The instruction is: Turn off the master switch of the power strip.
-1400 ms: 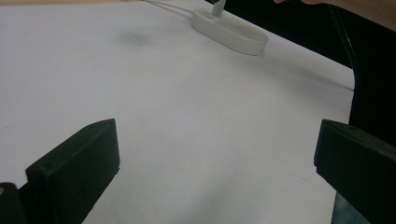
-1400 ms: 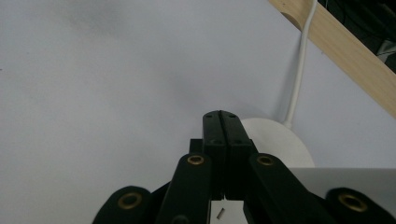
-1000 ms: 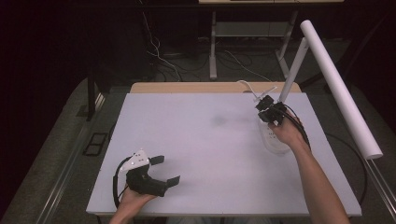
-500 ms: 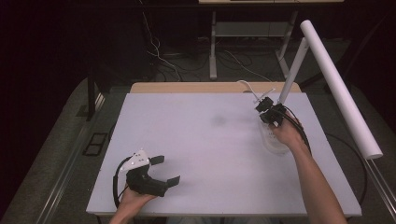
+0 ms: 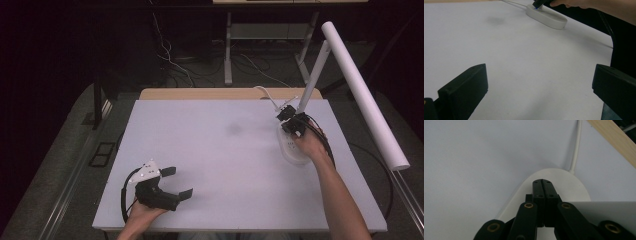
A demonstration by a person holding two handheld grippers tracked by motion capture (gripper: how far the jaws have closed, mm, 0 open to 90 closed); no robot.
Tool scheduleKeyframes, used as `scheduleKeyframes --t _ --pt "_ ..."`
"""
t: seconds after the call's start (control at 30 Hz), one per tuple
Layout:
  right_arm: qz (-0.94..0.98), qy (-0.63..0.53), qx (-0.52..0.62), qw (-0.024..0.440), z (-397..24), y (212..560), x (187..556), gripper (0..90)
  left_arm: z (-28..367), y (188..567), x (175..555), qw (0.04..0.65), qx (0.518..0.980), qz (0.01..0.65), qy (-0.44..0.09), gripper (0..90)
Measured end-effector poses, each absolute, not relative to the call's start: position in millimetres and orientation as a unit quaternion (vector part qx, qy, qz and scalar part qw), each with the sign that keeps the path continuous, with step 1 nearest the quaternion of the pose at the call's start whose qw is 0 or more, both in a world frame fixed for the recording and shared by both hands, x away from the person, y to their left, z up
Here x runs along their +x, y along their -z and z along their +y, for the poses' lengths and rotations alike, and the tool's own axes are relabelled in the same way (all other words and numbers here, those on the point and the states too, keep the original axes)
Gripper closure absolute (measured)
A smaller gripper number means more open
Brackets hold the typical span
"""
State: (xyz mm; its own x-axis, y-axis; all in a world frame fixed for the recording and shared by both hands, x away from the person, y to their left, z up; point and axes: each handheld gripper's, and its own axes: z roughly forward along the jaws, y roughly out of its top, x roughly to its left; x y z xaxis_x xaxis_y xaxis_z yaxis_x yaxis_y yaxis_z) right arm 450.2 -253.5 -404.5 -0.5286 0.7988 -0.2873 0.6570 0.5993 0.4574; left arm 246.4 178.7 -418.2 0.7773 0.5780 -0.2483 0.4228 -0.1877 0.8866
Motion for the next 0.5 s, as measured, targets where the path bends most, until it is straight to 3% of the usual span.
scheduleKeyframes --t 0.5 --pt "0.858 -0.159 0.424 0.240 -256.5 408.1 447.7 89.6 178.3 417.9 246.0 0.545 0.770 0.323 -0.072 0.0"
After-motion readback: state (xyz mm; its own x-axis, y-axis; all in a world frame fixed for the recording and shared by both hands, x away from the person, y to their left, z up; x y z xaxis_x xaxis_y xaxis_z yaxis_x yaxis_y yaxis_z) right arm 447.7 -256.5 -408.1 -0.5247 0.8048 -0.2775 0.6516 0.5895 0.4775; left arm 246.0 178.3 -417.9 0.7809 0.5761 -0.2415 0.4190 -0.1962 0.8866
